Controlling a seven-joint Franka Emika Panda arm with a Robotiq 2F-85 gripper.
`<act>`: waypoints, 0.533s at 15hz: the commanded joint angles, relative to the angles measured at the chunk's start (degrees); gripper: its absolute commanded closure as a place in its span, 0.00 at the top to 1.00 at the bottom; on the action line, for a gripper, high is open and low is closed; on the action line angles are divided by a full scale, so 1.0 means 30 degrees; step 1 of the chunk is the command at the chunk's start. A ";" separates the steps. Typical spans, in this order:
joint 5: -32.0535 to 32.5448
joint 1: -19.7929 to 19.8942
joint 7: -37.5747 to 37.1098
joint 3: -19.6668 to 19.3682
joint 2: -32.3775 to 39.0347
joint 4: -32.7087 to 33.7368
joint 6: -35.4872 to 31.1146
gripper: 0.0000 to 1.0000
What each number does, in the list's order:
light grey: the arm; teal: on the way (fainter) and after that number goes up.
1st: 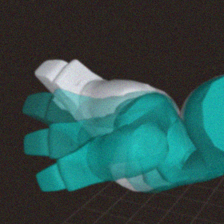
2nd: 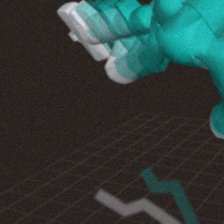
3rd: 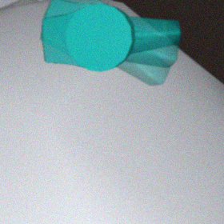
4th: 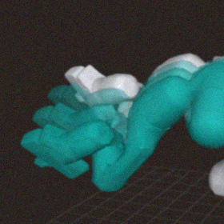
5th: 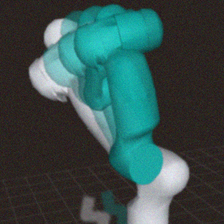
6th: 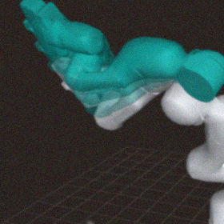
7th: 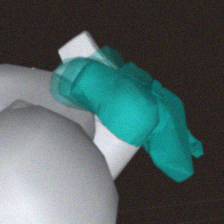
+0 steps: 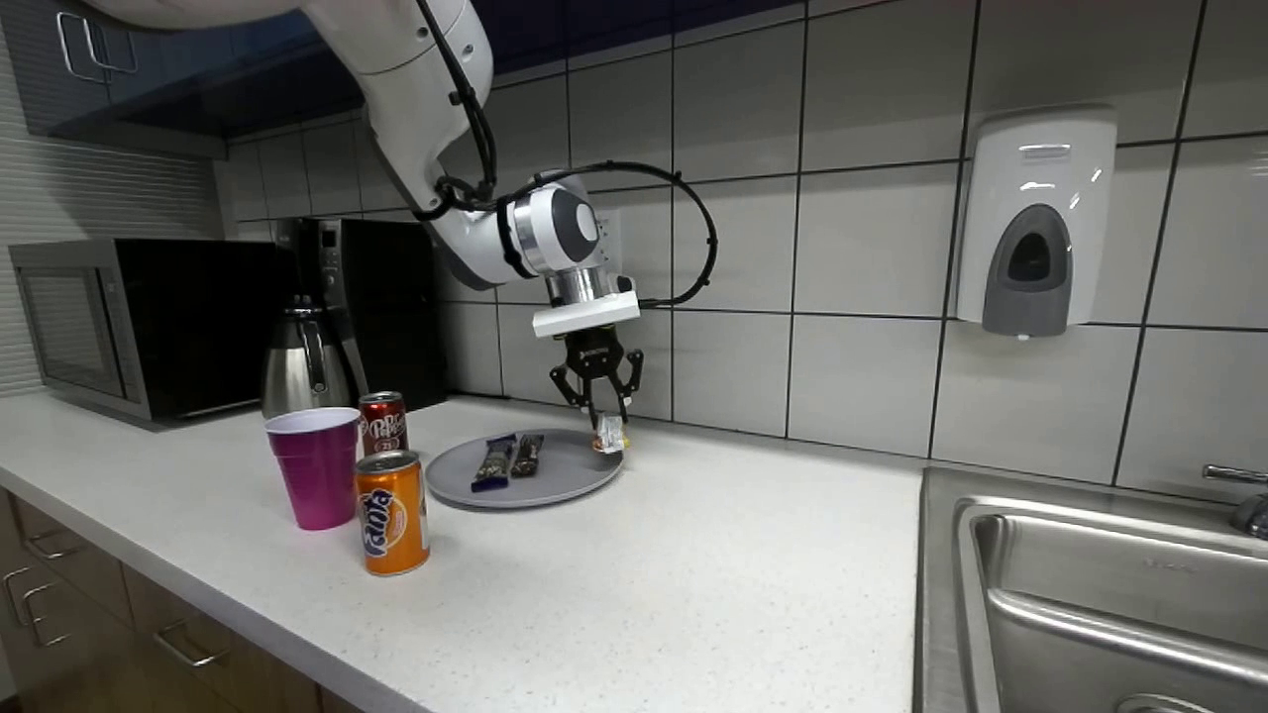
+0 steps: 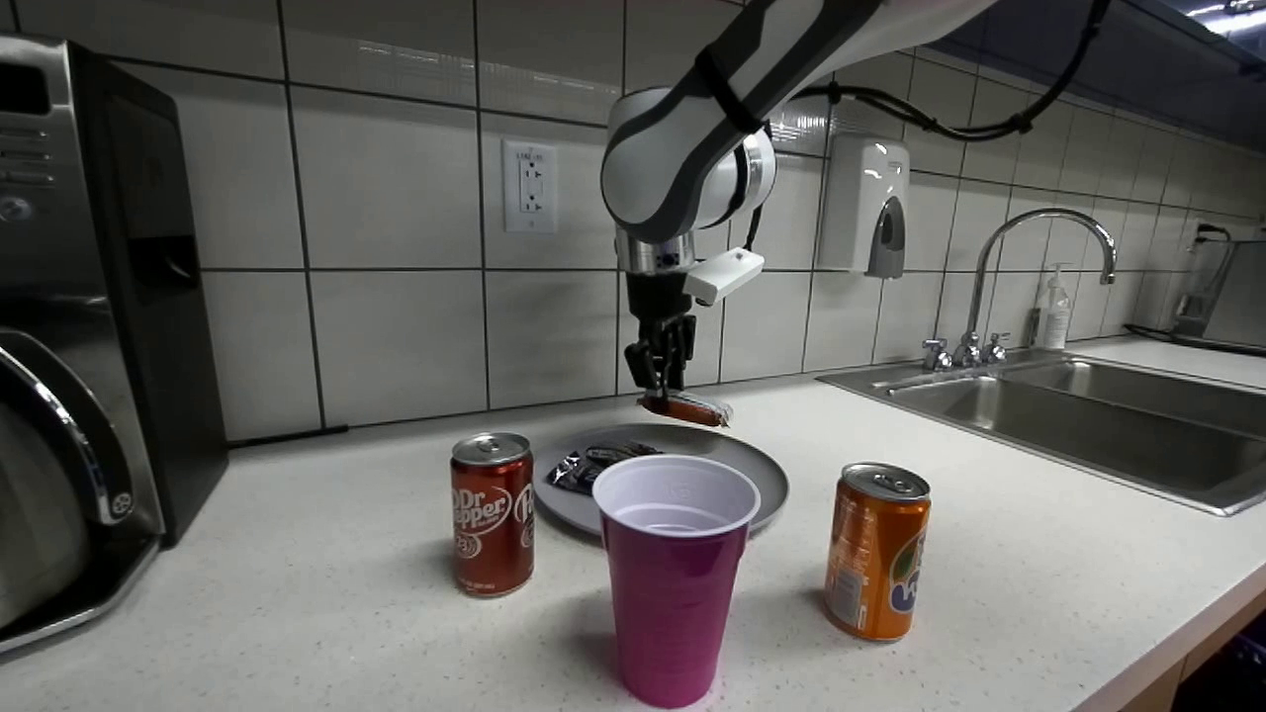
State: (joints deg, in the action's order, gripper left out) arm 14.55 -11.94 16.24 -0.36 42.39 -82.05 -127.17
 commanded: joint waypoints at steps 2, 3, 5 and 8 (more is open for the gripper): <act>0.0555 -0.0090 -0.0660 0.0349 -0.0056 0.0248 0.0811 0.18; 0.0545 -0.0116 -0.0703 0.0383 -0.0010 0.0295 0.0843 0.18; 0.0519 -0.0146 -0.0785 0.0438 0.0056 0.0315 0.0853 0.18; 0.0446 -0.0174 -0.0926 0.0505 0.0188 0.0374 0.0920 0.18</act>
State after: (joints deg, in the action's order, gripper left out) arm 14.55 -12.44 15.63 0.51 42.71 -82.06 -126.50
